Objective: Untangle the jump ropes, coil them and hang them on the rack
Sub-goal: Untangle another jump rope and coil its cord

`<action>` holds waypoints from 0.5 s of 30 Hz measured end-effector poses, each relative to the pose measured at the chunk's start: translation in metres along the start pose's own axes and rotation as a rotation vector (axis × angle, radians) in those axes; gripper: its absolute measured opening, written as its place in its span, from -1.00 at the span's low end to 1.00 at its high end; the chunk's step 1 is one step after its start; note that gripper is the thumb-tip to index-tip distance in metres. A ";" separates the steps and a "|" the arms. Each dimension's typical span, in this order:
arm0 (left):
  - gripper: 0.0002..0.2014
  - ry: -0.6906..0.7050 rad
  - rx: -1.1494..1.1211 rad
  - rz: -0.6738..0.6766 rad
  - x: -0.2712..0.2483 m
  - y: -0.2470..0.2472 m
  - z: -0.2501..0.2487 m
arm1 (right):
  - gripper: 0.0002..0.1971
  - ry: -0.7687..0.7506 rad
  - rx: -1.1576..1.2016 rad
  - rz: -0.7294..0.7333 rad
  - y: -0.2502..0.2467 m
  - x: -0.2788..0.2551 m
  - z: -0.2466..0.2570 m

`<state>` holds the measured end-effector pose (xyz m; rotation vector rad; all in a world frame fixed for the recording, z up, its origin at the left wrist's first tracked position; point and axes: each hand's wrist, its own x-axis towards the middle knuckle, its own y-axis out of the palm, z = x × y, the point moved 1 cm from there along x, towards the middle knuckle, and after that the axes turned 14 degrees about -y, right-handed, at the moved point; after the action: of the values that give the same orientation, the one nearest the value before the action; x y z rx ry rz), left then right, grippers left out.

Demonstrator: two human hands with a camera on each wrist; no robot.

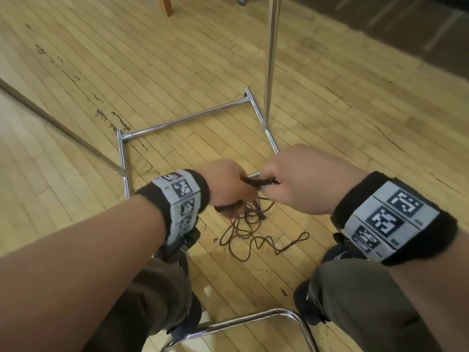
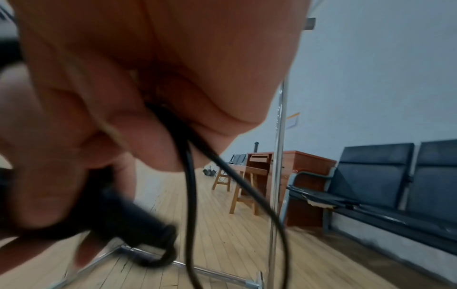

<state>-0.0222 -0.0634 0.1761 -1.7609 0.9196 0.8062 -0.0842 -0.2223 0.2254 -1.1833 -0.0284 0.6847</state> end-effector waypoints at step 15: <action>-0.59 0.248 -0.885 0.386 -0.023 -0.013 -0.030 | -0.72 0.053 0.283 -0.174 0.002 -0.029 -0.033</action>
<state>-0.0191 -0.0829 0.2104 -2.5191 1.1907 1.4148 -0.0968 -0.2645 0.2196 -0.9144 0.0093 0.4857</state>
